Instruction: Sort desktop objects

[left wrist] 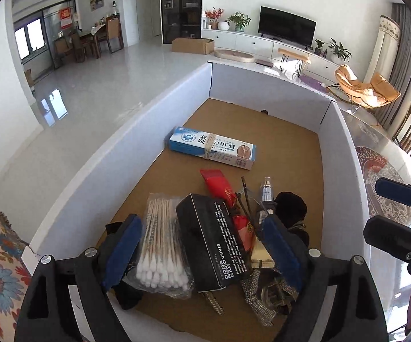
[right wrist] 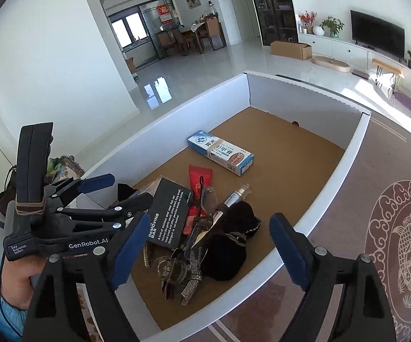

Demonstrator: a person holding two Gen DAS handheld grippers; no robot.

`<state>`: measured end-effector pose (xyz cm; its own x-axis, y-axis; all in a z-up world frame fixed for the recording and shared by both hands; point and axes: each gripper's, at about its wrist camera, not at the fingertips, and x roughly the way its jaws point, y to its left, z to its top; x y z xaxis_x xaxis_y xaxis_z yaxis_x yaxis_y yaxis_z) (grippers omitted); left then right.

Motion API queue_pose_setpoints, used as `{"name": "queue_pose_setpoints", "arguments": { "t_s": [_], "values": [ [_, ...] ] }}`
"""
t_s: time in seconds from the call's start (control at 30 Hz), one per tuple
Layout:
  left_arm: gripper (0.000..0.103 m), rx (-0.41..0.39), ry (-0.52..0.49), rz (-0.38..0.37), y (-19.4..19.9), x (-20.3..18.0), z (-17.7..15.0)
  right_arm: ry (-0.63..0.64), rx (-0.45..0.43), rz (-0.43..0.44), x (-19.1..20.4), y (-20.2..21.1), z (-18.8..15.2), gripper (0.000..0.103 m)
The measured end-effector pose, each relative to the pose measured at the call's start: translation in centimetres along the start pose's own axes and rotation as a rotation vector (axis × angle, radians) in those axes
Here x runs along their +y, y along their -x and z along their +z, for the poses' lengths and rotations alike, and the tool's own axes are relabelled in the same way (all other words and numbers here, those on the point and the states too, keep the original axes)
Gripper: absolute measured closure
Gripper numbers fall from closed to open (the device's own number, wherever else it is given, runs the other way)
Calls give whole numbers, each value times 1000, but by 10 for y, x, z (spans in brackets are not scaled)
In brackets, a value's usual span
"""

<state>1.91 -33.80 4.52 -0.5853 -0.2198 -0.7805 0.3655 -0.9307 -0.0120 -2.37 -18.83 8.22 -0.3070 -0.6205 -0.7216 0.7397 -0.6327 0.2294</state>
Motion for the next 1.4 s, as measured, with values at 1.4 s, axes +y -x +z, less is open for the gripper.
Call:
{"name": "queue_pose_setpoints", "arguments": {
  "t_s": [1.4],
  "values": [
    [0, -169, 78, 221, 86, -48, -7, 167, 39, -147, -10, 14, -11, 11]
  ]
}}
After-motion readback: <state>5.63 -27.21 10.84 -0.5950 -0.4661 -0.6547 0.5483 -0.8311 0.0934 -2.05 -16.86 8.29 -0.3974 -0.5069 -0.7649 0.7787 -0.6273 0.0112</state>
